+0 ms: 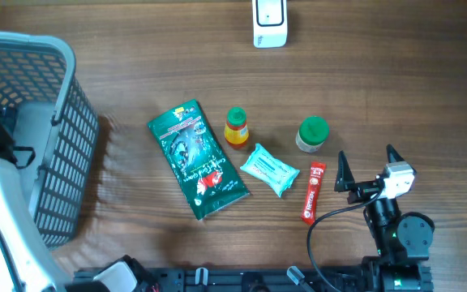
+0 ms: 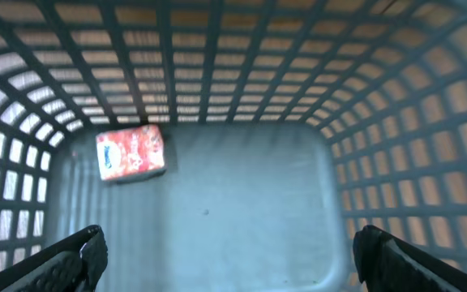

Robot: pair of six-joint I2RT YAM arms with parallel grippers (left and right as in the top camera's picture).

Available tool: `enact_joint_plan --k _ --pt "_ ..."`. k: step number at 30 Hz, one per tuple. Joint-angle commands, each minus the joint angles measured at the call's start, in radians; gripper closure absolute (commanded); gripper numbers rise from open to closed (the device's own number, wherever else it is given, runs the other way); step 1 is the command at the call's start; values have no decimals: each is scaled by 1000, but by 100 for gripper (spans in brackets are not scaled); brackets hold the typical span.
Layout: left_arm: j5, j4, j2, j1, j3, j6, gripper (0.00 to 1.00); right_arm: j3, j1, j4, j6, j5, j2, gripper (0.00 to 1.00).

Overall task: Scan the item barcode
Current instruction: 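Reach the left gripper into the basket and grasp the Kleenex tissue pack, then carry the Kleenex pack out and set it beside the wipes pack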

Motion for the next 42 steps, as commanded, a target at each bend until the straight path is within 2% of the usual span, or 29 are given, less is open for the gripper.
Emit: enact_joint_plan --k 1,7,10,14,20,23,29,32,33,34,35,39,42 --pt "34 -8 123 66 0 -54 0 -1 -1 3 -12 3 -5 0" --pt "-30 50 327 138 -63 -53 7 -1 -1 3 -12 3 -5 0" --pt "-138 86 403 148 -104 -53 16 -1 -1 3 -12 3 -5 0" --pt "-213 140 454 148 -151 -53 16 -1 -1 3 -13 3 -5 0" --pt "-231 244 485 148 -183 -53 16 -1 -1 3 -12 3 -5 0" --pt "-233 275 496 149 -183 -53 20 -1 -1 3 -12 3 -5 0" --pt "-238 317 559 166 -183 -53 22 -1 -1 3 -12 3 -5 0" --pt "-238 317 600 196 -183 -53 36 -1 -1 3 -12 3 -5 0" --pt "-238 317 610 206 -183 -53 47 -1 -1 3 -12 3 -5 0" --pt "-234 312 618 215 -183 -53 68 -1 -1 3 -12 3 -5 0" --pt "-219 300 626 223 -183 -53 96 -1 -1 3 -12 3 -5 0" --pt "-182 290 608 214 -174 -52 96 -1 -1 3 -12 3 -5 0" --pt "-111 283 510 188 -155 -53 96 -1 -1 3 -12 3 -5 0"
